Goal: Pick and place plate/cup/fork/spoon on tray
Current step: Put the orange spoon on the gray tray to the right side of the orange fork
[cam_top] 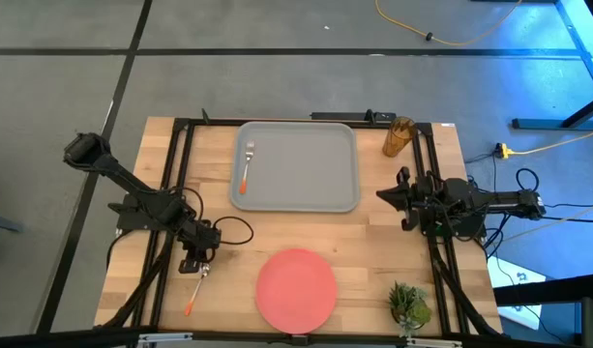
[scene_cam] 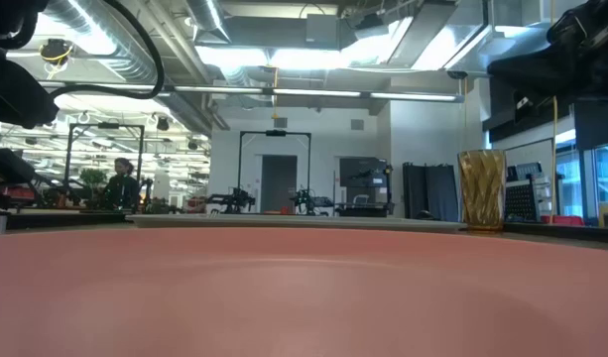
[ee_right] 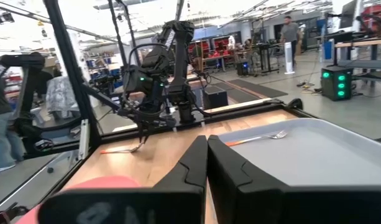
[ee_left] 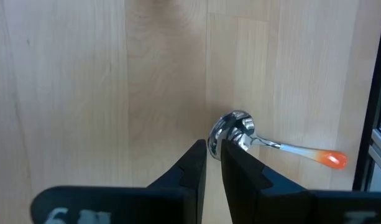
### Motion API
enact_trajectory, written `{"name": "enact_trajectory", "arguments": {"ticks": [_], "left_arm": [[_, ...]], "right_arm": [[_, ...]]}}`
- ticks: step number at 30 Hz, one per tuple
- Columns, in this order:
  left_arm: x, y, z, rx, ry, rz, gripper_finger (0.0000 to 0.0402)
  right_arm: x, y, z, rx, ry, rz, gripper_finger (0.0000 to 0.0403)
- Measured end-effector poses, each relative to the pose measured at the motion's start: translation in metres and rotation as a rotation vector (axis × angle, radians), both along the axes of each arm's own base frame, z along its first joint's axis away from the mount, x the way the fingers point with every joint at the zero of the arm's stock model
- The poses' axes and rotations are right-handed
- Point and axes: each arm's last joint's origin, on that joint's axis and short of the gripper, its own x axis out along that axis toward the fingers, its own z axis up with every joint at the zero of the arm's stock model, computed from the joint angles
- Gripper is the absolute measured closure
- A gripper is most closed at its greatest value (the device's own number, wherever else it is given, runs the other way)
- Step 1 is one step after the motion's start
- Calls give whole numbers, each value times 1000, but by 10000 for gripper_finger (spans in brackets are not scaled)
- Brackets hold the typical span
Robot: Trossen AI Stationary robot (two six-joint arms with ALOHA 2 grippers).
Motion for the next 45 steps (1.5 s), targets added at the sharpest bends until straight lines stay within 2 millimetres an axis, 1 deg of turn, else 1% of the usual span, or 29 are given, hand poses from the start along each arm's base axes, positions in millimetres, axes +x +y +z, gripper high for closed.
{"name": "enact_trajectory", "arguments": {"ticks": [5, 11, 19, 23, 37, 45], "left_arm": [[0, 0, 0, 4, -1, 6, 358], [1, 2, -1, 56, -32, 36, 358], [1, 1, 0, 31, -20, 24, 358], [3, -1, 1, -1, -41, 16, 358], [4, -1, 1, 17, -54, 27, 358], [7, -3, -7, 17, -11, 15, 358]], "right_arm": [[0, 0, 0, 1, 0, -16, 391], [0, 0, 0, 2, 0, -16, 391], [0, -1, 0, 2, 1, -17, 391], [0, 0, 0, 1, 2, -16, 391], [0, 0, -1, -1, 15, -17, 391], [0, -1, -1, -2, 15, -17, 391]]}}
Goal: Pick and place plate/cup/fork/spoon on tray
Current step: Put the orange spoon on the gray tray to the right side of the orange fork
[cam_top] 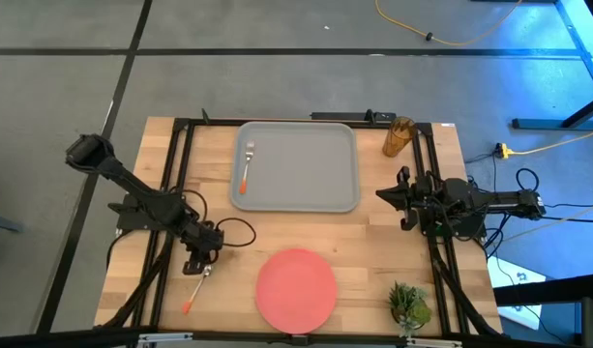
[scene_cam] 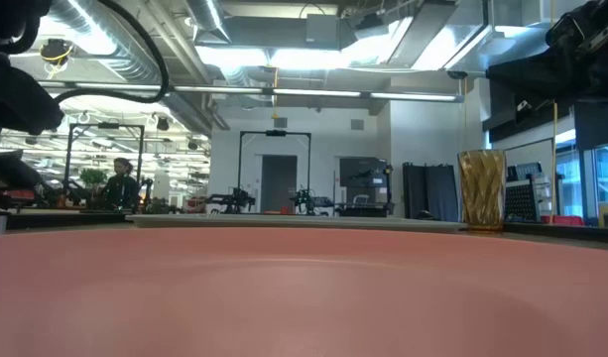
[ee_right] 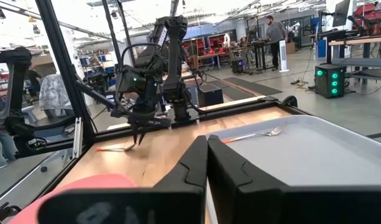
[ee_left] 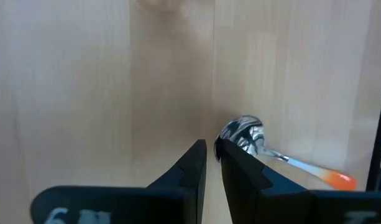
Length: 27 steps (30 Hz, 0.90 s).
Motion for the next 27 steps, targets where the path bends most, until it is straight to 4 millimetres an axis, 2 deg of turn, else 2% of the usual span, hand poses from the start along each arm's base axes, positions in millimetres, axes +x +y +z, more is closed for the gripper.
{"name": "enact_trajectory", "arguments": {"ticks": [7, 12, 18, 27], "left_arm": [[6, -4, -6, -6, 2, -4, 361], [6, -5, -6, -24, 5, -11, 394], [8, -2, -5, -58, 45, 46, 399], [32, 16, 18, -51, 1, 214, 401]], "right_arm": [[0, 0, 0, 3, 0, 0, 391], [0, 0, 0, 3, -1, 0, 391], [0, 0, 0, 3, -1, 0, 391], [0, 0, 0, 3, -1, 1, 391]]}}
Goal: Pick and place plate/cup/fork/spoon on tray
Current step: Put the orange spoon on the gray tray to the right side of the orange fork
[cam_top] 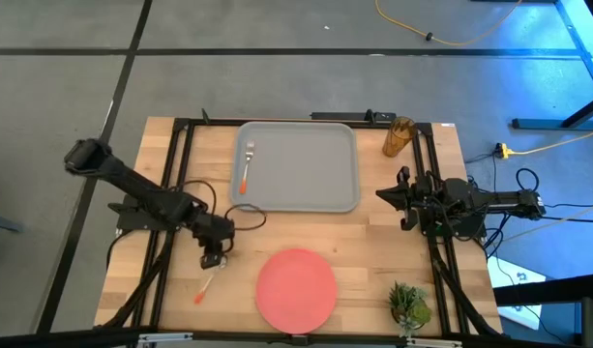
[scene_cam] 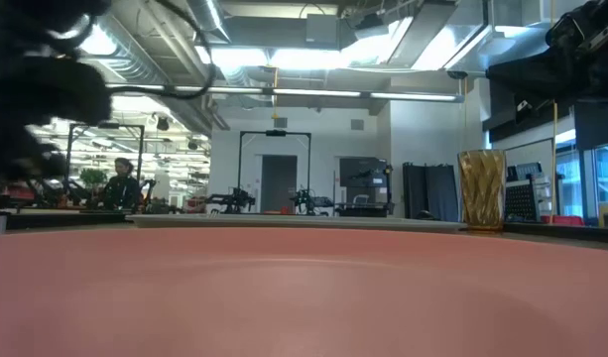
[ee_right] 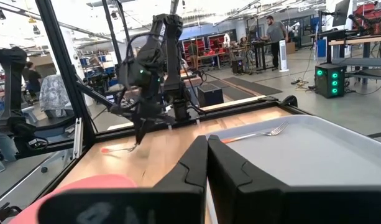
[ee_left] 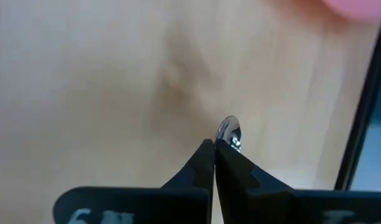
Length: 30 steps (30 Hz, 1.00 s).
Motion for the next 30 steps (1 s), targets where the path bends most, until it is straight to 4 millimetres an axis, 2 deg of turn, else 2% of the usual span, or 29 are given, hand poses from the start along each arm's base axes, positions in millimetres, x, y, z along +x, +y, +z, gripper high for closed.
{"name": "enact_trajectory", "arguments": {"ticks": [6, 11, 16, 19, 23, 30], "left_arm": [[16, 24, 21, 38, 15, 156, 401], [29, 50, 48, 145, -20, 244, 401], [38, 88, 76, 234, -59, 360, 401], [39, 111, 85, 251, -88, 444, 401], [41, 143, 95, 295, -129, 515, 401], [59, 198, 108, 344, -149, 529, 401]], "right_arm": [[0, 0, 0, -1, 0, 0, 391], [0, 1, 0, -4, 0, 20, 391], [0, 3, 0, -11, 0, 104, 391], [0, 5, -3, 9, 27, 168, 391], [1, 6, -9, 89, 100, 198, 391], [-5, 5, -1, 152, 327, 184, 391]]}}
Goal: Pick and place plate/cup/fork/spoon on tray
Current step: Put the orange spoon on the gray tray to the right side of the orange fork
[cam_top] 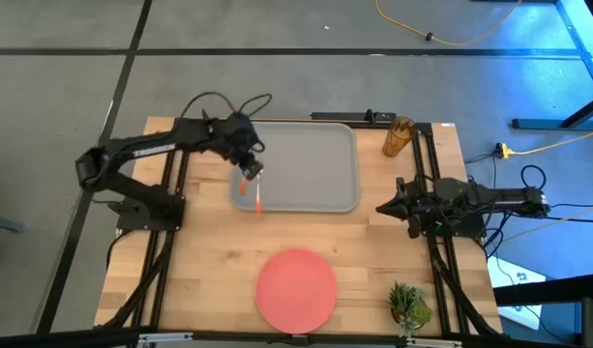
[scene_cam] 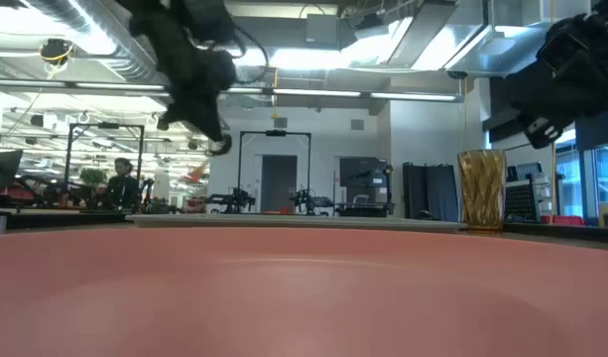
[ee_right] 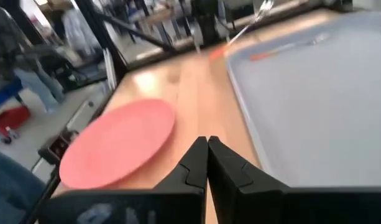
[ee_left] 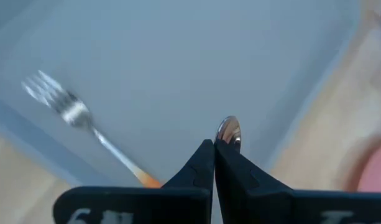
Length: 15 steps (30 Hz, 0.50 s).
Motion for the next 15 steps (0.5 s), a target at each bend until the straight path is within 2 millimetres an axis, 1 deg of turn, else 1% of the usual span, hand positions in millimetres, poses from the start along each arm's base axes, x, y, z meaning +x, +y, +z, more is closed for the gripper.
{"name": "enact_trajectory", "arguments": {"ticks": [3, 6, 9, 11, 15], "left_arm": [[11, 22, -3, 14, 44, -15, 401], [19, 45, -6, 19, 71, -39, 401], [24, 67, -9, 2, 66, -15, 401], [26, 77, -16, 0, 87, -16, 401], [25, 90, -33, -34, 120, -35, 402]], "right_arm": [[-2, 0, 10, -8, 36, 1, 391], [-3, 0, 21, -30, 23, 7, 391], [-3, 0, 30, -44, 6, 9, 391], [-2, 0, 32, -58, 6, 13, 391], [-2, 0, 31, -59, 22, 13, 391]]}}
